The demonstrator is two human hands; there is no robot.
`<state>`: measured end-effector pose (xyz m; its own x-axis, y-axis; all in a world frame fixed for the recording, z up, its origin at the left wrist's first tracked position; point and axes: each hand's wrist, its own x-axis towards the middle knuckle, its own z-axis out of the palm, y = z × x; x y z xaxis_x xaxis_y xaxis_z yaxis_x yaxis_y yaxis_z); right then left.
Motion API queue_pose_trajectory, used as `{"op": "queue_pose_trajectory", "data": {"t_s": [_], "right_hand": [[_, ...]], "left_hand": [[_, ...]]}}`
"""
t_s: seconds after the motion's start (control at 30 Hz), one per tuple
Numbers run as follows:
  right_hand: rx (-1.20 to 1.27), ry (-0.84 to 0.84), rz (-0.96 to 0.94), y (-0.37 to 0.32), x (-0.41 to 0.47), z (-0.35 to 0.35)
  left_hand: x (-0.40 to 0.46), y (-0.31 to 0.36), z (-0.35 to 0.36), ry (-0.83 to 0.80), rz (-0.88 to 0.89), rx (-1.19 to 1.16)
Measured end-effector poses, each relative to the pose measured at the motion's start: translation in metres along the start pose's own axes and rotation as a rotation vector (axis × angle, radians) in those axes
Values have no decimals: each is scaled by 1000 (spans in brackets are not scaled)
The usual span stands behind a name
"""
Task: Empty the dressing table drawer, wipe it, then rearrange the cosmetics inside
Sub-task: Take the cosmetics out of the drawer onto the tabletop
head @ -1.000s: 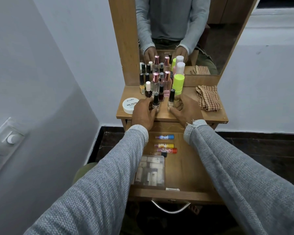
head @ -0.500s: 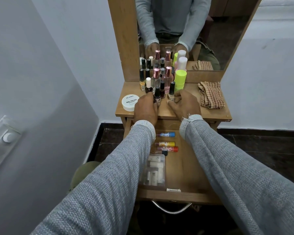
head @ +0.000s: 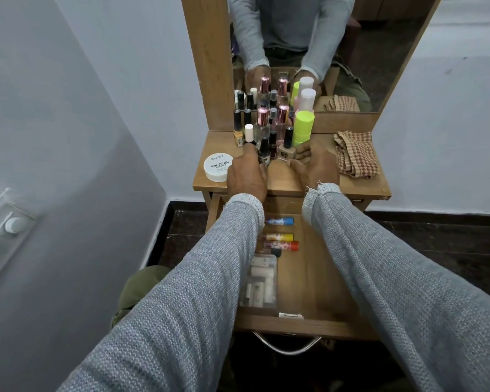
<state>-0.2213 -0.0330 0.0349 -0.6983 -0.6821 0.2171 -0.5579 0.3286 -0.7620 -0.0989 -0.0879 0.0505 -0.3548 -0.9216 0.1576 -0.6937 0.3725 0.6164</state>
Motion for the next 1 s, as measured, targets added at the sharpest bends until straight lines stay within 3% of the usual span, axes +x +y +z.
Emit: {"op": "queue_pose_trajectory", "data": {"t_s": [0.63, 0.87, 1.0], "right_hand": [[-39, 56, 13, 6, -1, 3], [-25, 38, -36, 11, -11, -7], [86, 41, -41, 15, -30, -19]], "left_hand": [[-1, -5, 5, 31, -35, -84], [-21, -19, 2, 19, 13, -326], [-53, -36, -10, -98, 146, -345]]}}
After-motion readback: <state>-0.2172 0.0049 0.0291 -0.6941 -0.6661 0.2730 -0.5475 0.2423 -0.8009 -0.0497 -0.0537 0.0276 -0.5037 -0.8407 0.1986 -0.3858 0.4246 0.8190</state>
